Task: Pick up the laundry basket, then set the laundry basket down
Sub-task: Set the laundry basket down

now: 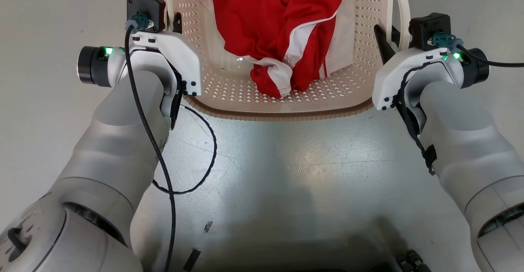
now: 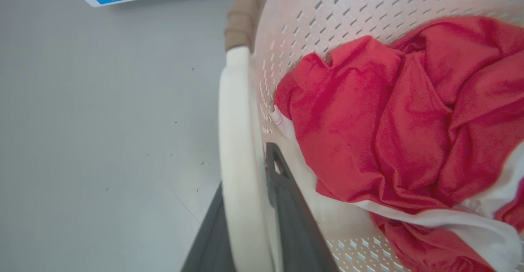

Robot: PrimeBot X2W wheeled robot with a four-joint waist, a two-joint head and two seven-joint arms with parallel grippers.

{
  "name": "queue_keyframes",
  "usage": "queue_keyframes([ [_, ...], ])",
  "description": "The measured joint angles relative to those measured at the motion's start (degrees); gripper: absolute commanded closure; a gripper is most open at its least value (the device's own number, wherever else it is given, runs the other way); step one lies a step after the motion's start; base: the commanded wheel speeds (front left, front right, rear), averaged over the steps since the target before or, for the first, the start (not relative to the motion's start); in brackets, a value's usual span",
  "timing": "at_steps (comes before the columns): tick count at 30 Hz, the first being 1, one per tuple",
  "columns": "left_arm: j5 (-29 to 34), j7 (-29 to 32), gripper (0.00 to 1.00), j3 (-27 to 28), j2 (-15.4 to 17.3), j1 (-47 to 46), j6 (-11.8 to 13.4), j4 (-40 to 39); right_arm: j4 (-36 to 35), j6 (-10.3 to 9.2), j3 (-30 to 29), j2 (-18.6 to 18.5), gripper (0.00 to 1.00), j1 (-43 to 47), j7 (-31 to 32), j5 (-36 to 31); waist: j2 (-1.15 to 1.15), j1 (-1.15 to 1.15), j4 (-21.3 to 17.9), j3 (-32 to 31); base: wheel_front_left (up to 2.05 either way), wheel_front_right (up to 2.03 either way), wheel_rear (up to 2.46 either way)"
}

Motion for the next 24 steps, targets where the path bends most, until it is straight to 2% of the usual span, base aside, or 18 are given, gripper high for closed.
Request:
queue_keyframes([
  [11, -0.2, 0.1, 1.00, -0.3, 0.0, -0.1, 0.0, 0.1, 0.0, 0.02, -3.6, 0.4, 1.00, 0.1, 0.0, -2.4, 0.00, 0.00, -0.2, 0.3, 0.00, 0.00, 0.00],
  [12, -0.2, 0.1, 1.00, -0.3, 0.0, -0.1, 0.0, 0.1, 0.0, 0.02, -3.6, 0.4, 0.58, 0.1, 0.0, -2.4, 0.00, 0.00, -0.2, 0.3, 0.00, 0.00, 0.00],
  [13, -0.2, 0.1, 1.00, -0.3, 0.0, -0.2, 0.0, 0.1, 0.0, 0.04, -4.0, 0.4, 0.00, 0.1, 0.0, -2.8, 0.00, 0.00, -0.2, 0.4, 0.00, 0.00, 0.00],
  [15, -0.5, 0.1, 1.00, -0.1, -0.1, -0.8, 0.1, 0.1, 0.0, 0.54, -5.2, 0.4, 0.00, 0.1, 0.0, -3.9, 0.00, 0.00, -0.2, 0.4, 0.00, 0.00, 0.00],
  [16, -0.5, 0.1, 0.00, -0.1, -0.1, -1.1, 0.5, 0.2, -0.1, 0.54, -5.6, 0.4, 0.00, 0.1, -0.1, -4.3, 0.00, 0.00, -0.2, 0.4, 0.00, 0.00, 0.00],
  [24, -1.6, 1.1, 0.00, 0.5, 0.4, -0.7, 1.0, 0.3, -0.2, 0.55, -10.4, 0.5, 0.00, 0.8, -0.5, -8.6, 0.00, 0.00, -0.2, -1.6, 0.00, 0.00, 0.00],
])
